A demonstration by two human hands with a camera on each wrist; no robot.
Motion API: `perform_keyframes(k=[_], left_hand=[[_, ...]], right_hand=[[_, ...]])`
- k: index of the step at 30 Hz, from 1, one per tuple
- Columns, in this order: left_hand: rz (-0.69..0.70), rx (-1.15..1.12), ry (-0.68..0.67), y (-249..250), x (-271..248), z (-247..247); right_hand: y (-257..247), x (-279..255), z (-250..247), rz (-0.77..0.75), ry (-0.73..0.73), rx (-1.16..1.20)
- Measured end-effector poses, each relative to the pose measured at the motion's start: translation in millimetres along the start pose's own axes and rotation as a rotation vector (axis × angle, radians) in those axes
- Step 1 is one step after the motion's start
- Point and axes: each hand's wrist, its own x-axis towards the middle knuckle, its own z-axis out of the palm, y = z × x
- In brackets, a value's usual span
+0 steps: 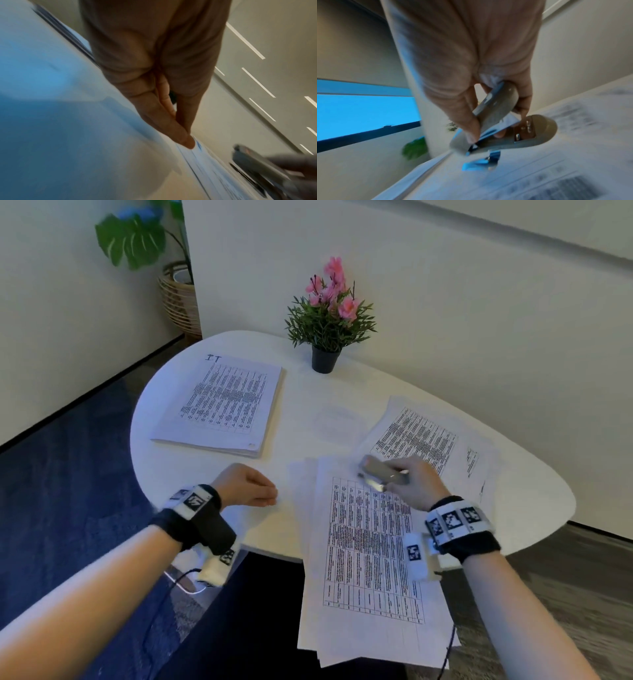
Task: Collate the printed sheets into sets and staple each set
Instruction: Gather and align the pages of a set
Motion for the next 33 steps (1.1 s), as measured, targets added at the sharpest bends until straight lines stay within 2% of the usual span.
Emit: perform_keyframes(k=[2, 4, 8, 10, 12, 13, 15, 19, 22, 25, 27, 31, 33], left_hand=[[-0.016, -0.001, 0.037, -14.1, -12.5, -26.0], [-0.036, 0.0, 0.071, -27.3, -27.8, -48.1], [-0.174, 0.008, 0.01, -48.1, -55.7, -82.3], [-0.251, -0.014, -0.029, -56.6, -66.3, -92.1], [-0.325, -0.028, -0.014, -65.5, -72.6, -96.6], [-0.36, -0.031, -0.005, -69.5, -74.1, -96.9], [-0.4, -0.03, 0.009, -76.3, -74.2, -93.1], [-0.383, -0.01, 0.07, -79.2, -66.3, -79.1], [-0.393, 0.184, 0.006, -75.4, -64.9, -72.1], [-0.338, 0.423, -0.053, -62.4, -71.2, -66.0], [-0.255, 0.524, -0.041, -50.5, -75.0, -58.7], [0.015, 0.542, 0.031, -34.4, -75.7, -38.8], [0.117, 0.591, 0.016, -32.5, -73.5, -28.3]], right_hand=[[24.0, 4.4, -16.0, 0.096, 0.14, -0.043], [42.9, 7.7, -22.5, 0.177, 0.212, -0.077], [65.8, 8.2, -20.5, 0.352, 0.161, -0.185], [71.5, -1.0, -15.0, 0.388, 0.274, -0.207], [72.7, -16.9, -5.9, 0.338, 0.406, -0.101], [73.6, -25.2, -0.4, 0.321, 0.4, -0.047], [75.7, -39.5, 12.9, 0.375, 0.268, -0.012], [78.3, -55.2, 40.0, 0.519, 0.045, -0.115], [72.8, -64.7, 52.8, 0.578, -0.023, -0.23], [60.3, -73.1, 57.8, 0.573, -0.06, -0.258], [56.3, -73.9, 61.0, 0.576, -0.058, -0.201], [47.6, -73.0, 60.8, 0.55, -0.045, -0.049], [42.6, -74.2, 59.9, 0.524, -0.011, 0.029]])
